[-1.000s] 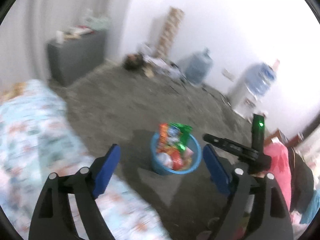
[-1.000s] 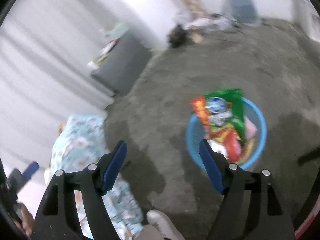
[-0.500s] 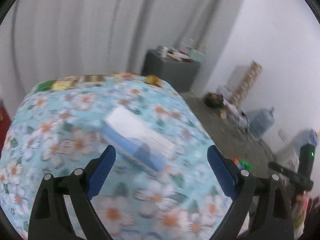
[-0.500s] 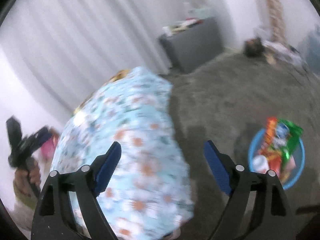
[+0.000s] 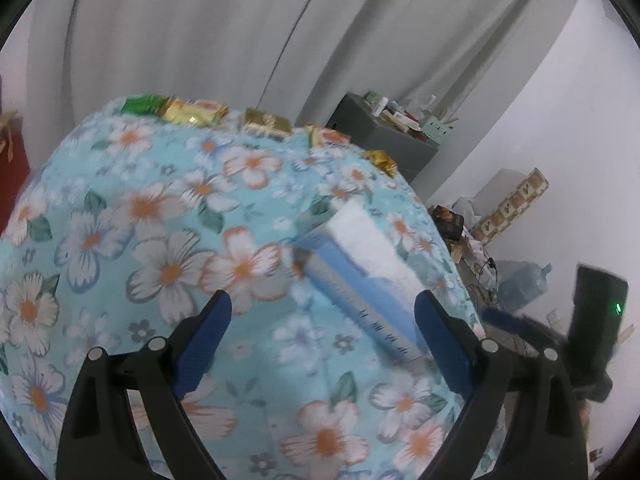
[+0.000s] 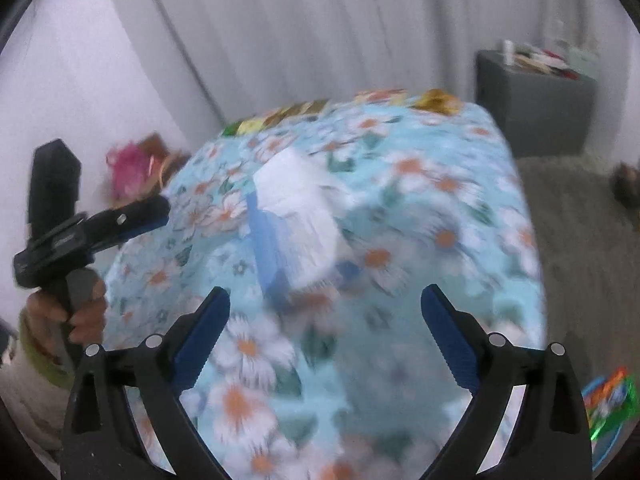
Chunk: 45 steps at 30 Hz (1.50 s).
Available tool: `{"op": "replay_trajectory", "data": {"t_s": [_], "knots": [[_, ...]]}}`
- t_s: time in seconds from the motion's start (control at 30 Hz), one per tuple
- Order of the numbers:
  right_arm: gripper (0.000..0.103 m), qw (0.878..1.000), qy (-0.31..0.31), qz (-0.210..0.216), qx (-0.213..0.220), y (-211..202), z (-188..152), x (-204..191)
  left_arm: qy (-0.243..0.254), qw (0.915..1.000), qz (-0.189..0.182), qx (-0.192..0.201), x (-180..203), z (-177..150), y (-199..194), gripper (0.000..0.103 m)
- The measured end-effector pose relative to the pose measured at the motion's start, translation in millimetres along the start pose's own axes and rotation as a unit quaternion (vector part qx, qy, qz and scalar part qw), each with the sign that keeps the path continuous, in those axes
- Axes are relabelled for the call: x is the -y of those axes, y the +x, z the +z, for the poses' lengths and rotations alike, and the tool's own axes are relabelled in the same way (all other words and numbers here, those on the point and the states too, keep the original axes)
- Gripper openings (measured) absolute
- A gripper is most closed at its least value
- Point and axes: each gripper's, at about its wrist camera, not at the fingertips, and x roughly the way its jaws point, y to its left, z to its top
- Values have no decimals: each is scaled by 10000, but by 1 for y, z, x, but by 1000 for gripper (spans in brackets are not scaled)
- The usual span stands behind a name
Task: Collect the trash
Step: 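Move both tools back over the bed toward the tissue box, then grasp the blue tissue box with right tool while left tool reaches the tissue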
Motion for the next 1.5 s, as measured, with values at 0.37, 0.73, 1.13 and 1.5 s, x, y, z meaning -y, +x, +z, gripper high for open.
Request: {"op": "replay_trajectory", "data": {"t_s": [0.37, 0.73, 1.13, 1.5], "knots": [[95, 9908, -979, -656, -665, 81, 25, -29, -162, 9998, -94, -27, -32, -6, -10, 90], [74, 9865, -1355, -200, -898, 64, -2, -52, -231, 9995, -224, -6, -40, -9, -25, 90], [72, 9593, -2517, 247, -1256, -2, -97, -100, -116, 9928, -1123, -396, -21, -34, -48, 77], [70, 9706, -2120, 258, -1111, -15, -125, -96, 428, 9821, -1352, -1241, 23, -67, -4, 50]]}}
